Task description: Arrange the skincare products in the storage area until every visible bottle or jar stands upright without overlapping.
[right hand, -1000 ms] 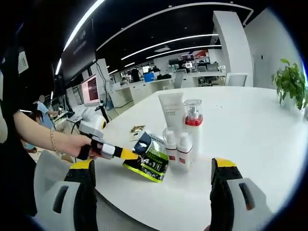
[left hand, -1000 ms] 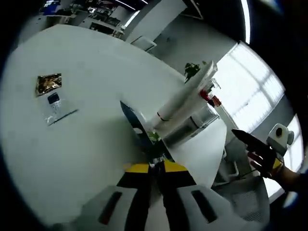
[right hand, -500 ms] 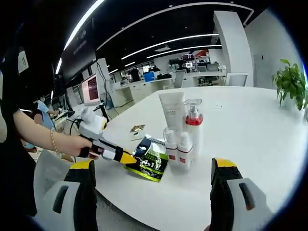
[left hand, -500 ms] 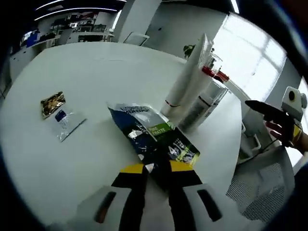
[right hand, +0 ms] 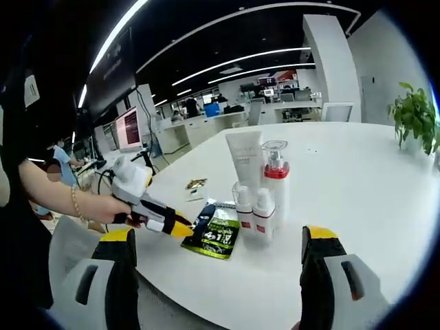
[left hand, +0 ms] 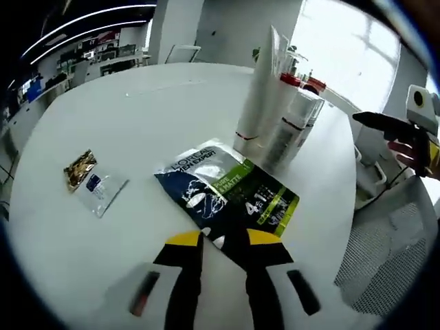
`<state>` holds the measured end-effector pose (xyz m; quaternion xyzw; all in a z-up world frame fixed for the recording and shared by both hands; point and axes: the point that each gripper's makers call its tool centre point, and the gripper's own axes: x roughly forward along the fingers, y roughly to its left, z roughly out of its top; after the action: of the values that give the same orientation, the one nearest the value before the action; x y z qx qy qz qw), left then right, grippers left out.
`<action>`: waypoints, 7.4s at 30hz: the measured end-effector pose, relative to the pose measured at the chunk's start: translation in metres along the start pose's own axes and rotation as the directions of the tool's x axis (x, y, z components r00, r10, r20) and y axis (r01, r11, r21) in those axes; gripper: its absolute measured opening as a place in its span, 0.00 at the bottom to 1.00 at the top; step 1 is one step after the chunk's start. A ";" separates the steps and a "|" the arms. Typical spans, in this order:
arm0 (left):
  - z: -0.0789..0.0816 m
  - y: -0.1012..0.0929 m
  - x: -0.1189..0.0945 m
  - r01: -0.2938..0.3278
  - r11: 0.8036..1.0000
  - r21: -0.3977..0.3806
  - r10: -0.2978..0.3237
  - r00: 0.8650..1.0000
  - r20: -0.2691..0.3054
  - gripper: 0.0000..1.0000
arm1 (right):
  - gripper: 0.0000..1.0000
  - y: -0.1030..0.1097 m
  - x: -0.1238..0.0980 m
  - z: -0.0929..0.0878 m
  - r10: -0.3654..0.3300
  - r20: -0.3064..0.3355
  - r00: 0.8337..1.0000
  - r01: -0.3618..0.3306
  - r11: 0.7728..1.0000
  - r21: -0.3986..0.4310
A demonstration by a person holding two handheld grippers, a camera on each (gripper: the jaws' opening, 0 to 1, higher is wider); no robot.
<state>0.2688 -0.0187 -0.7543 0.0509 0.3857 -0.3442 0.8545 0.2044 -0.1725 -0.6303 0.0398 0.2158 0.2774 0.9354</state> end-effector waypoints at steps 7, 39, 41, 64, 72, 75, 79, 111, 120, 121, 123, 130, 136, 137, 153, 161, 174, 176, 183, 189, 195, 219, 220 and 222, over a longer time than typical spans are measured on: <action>0.011 -0.009 0.010 0.025 0.982 0.189 -0.028 0.999 0.014 0.27 | 1.00 -0.001 0.001 -0.001 0.000 -0.001 1.000 0.000 1.000 0.001; 0.011 -0.001 0.028 0.187 0.866 0.463 -0.162 0.982 -0.093 0.32 | 1.00 0.002 0.002 -0.003 0.003 -0.015 1.000 -0.003 1.000 -0.009; 0.011 -0.001 0.028 0.182 0.871 0.457 -0.159 0.983 -0.090 0.32 | 1.00 0.002 0.002 -0.003 0.004 -0.016 1.000 -0.004 1.000 -0.009; 0.003 0.000 -0.021 0.093 0.954 0.286 -0.093 0.996 -0.014 0.59 | 1.00 0.016 0.004 -0.009 0.059 -0.041 0.997 -0.061 0.997 -0.051; 0.002 -0.004 -0.056 0.047 0.978 0.204 -0.056 0.998 0.038 0.68 | 1.00 0.021 0.005 -0.009 0.080 -0.043 0.996 -0.083 0.994 -0.071; 0.004 -0.001 -0.074 0.023 0.986 0.165 -0.035 0.997 0.070 0.70 | 1.00 0.023 0.008 -0.009 0.091 -0.046 0.995 -0.095 0.993 -0.076; 0.003 0.002 -0.095 -0.004 0.994 0.106 -0.008 0.994 0.110 0.72 | 1.00 0.024 0.010 -0.009 0.100 -0.046 0.994 -0.104 0.991 -0.079; -0.030 0.008 -0.179 -0.139 0.981 -0.134 0.165 0.964 0.208 0.99 | 1.00 0.035 0.010 -0.013 0.152 -0.056 0.987 -0.157 0.984 -0.084; -0.033 0.016 -0.179 -0.154 0.977 -0.147 0.183 0.962 0.204 0.98 | 1.00 0.036 0.010 -0.014 0.159 -0.061 0.985 -0.164 0.983 -0.087; -0.034 0.016 -0.179 -0.155 0.977 -0.145 0.183 0.962 0.203 0.98 | 1.00 0.036 0.010 -0.015 0.159 -0.061 0.985 -0.164 0.983 -0.087; -0.035 0.017 -0.178 -0.155 0.978 -0.140 0.181 0.964 0.197 0.98 | 1.00 0.036 0.010 -0.015 0.160 -0.061 0.985 -0.165 0.983 -0.087; -0.034 0.018 -0.173 -0.153 0.980 -0.124 0.174 0.968 0.182 0.98 | 1.00 0.037 0.010 -0.016 0.162 -0.065 0.985 -0.167 0.982 -0.088; -0.025 0.023 -0.168 -0.152 0.984 -0.096 0.167 0.971 0.171 0.98 | 1.00 0.037 0.010 -0.016 0.160 -0.064 0.985 -0.165 0.982 -0.088; -0.024 0.024 -0.167 -0.151 0.985 -0.089 0.164 0.972 0.169 0.98 | 1.00 0.037 0.010 -0.016 0.158 -0.063 0.985 -0.164 0.983 -0.087; -0.004 0.043 -0.134 -0.114 0.993 0.004 0.113 0.989 0.091 0.94 | 1.00 0.032 0.009 -0.013 0.141 -0.048 0.989 -0.144 0.988 -0.064; 0.010 0.059 -0.112 -0.095 0.995 0.035 0.092 0.994 0.056 0.92 | 1.00 0.026 0.011 -0.014 0.123 -0.053 0.991 -0.125 0.991 -0.051; 0.027 0.091 -0.067 -0.055 0.995 0.087 0.057 0.998 -0.021 0.88 | 1.00 0.019 0.013 -0.017 0.099 -0.074 0.992 -0.102 0.994 -0.027; 0.028 0.094 -0.064 -0.053 0.994 0.098 0.056 0.998 -0.030 0.87 | 1.00 0.018 0.013 -0.018 0.095 -0.075 0.993 -0.097 0.995 -0.025; 0.036 0.107 -0.048 -0.035 0.992 0.118 0.042 0.998 -0.056 0.83 | 1.00 0.016 0.014 -0.021 0.078 -0.091 0.993 -0.081 0.996 -0.032; 0.040 0.119 -0.032 -0.018 0.989 0.148 0.031 0.996 -0.088 0.80 | 1.00 0.015 0.015 -0.023 0.070 -0.104 0.992 -0.073 0.997 -0.027; 0.038 0.132 -0.016 -0.004 0.986 0.168 0.024 0.993 -0.118 0.74 | 1.00 0.013 0.016 -0.025 0.060 -0.117 0.991 -0.064 0.997 -0.032; 0.035 0.147 0.010 0.022 0.971 0.237 0.016 0.987 -0.158 0.52 | 1.00 0.009 0.017 -0.028 0.036 -0.132 0.991 -0.039 0.999 -0.025; 0.035 0.146 0.010 0.022 0.971 0.239 0.016 0.988 -0.157 0.52 | 1.00 0.009 0.017 -0.028 0.035 -0.132 0.991 -0.039 0.999 -0.025; 0.035 0.147 0.010 0.020 0.969 0.246 0.020 0.987 -0.158 0.50 | 1.00 0.009 0.017 -0.029 0.034 -0.133 0.991 -0.038 0.999 -0.026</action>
<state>0.3875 0.0749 -0.7637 0.1842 0.4070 -0.3845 0.8078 0.2006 -0.1575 -0.6610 0.0119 0.2728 0.2993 0.9143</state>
